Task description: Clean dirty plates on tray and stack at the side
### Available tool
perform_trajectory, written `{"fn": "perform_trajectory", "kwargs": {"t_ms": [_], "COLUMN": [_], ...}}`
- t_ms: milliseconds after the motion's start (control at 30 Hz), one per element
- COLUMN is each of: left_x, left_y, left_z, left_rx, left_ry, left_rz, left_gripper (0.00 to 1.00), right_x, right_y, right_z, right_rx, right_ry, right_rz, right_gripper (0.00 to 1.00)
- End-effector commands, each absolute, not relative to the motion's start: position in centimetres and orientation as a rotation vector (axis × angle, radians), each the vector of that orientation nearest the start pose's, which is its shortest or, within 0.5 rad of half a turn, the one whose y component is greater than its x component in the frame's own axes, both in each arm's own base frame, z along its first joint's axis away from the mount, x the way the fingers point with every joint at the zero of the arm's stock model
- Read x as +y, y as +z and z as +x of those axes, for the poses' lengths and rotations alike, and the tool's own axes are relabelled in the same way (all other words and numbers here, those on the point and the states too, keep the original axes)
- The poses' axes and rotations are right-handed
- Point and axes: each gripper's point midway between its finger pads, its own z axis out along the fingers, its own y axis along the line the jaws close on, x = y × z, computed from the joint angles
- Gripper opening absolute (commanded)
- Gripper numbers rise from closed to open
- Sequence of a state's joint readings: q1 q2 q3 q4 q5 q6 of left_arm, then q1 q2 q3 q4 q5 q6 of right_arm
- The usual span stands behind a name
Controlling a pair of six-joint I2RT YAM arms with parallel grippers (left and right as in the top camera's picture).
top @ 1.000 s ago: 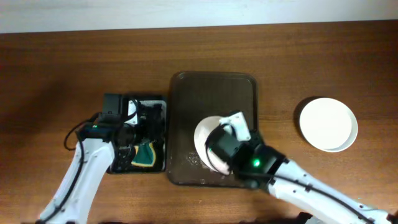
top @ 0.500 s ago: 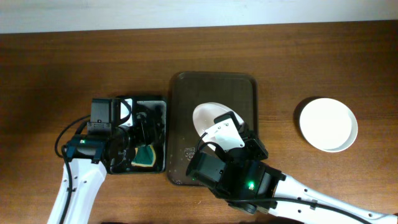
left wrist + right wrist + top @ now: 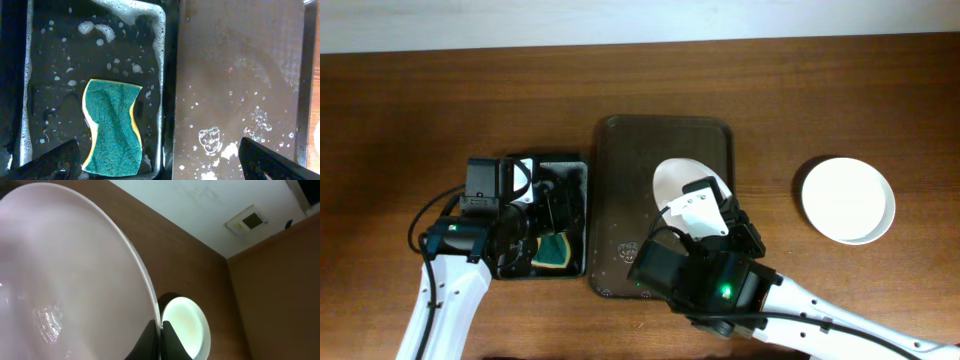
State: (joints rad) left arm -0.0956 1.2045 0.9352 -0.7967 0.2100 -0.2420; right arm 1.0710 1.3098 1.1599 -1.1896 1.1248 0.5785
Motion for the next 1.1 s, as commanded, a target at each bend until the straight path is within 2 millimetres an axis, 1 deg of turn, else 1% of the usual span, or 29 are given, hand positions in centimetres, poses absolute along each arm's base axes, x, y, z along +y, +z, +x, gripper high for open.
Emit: {"fn": "perform_trajectory", "kwargs": {"t_ms": [0,467,500,533,567,600,633,667,700,733,767,800,833,867,900,933,967,1000,1033,1067], "left_x": [-6.4,-6.4,-6.4,-6.4,-6.4,-6.4,-6.4,-6.4,-6.4,-6.4,-6.4,-6.4,-6.4,-6.4,-6.4,-6.4,-6.4,-6.4,-6.4,-6.4], "left_y": [14.9,14.9,14.9,14.9,14.9,14.9,14.9,14.9,14.9,14.9,14.9,14.9,14.9,14.9,14.9,14.9,14.9,14.9,14.9,14.9], "left_z": [29.3,29.3,29.3,29.3,29.3,29.3,29.3,29.3,29.3,29.3,29.3,29.3,29.3,29.3,29.3,29.3,29.3,29.3,29.3,29.3], "left_rx": [2.624,2.624,2.624,2.624,2.624,2.624,2.624,2.624,2.624,2.624,2.624,2.624,2.624,2.624,2.624,2.624,2.624,2.624,2.624,2.624], "left_ry": [-0.401,-0.401,-0.401,-0.401,-0.401,-0.401,-0.401,-0.401,-0.401,-0.401,-0.401,-0.401,-0.401,-0.401,-0.401,-0.401,-0.401,-0.401,-0.401,-0.401], "left_rz": [-0.103,-0.103,-0.103,-0.103,-0.103,-0.103,-0.103,-0.103,-0.103,-0.103,-0.103,-0.103,-0.103,-0.103,-0.103,-0.103,-0.103,-0.103,-0.103,-0.103], "left_gripper": [1.00,0.99,1.00,1.00,0.99,0.99,1.00,1.00,1.00,0.99,0.99,1.00,1.00,1.00,0.99,0.99,1.00,0.99,0.99,1.00], "right_x": [13.3,13.3,13.3,13.6,13.8,12.4,10.5,9.6,8.1,6.4,3.7,0.0,-2.6,-6.8,-10.5,-12.3,-15.3,-17.9,-19.2,-20.1], "right_y": [25.5,25.4,24.8,23.9,22.1,21.5,20.7,20.2,19.3,19.0,18.6,18.2,18.0,17.3,16.5,16.0,14.7,13.1,12.0,10.7], "right_z": [25.1,25.1,25.1,25.2,26.0,26.6,27.5,28.1,29.3,30.1,31.1,31.5,31.5,31.1,30.5,30.1,29.1,28.0,27.4,26.9], "right_rx": [2.040,2.045,2.082,2.136,2.257,2.309,2.384,2.445,2.564,2.593,2.612,2.598,2.574,2.529,2.483,2.460,2.429,2.407,2.405,2.413], "right_ry": [-0.678,-0.664,-0.578,-0.495,-0.417,-0.416,-0.369,-0.308,-0.110,-0.018,0.113,0.220,0.259,0.256,0.223,0.208,0.185,0.163,0.140,0.136], "right_rz": [-0.306,-0.288,-0.175,-0.098,-0.074,-0.010,0.108,0.137,0.180,0.259,0.391,0.580,0.713,0.898,1.051,1.127,1.261,1.380,1.445,1.499], "right_gripper": [0.04,0.04,0.04,0.04,0.04,0.04,0.04,0.04,0.04,0.04,0.04,0.04,0.04,0.04,0.04,0.04,0.04,0.04,0.04,0.04]}}
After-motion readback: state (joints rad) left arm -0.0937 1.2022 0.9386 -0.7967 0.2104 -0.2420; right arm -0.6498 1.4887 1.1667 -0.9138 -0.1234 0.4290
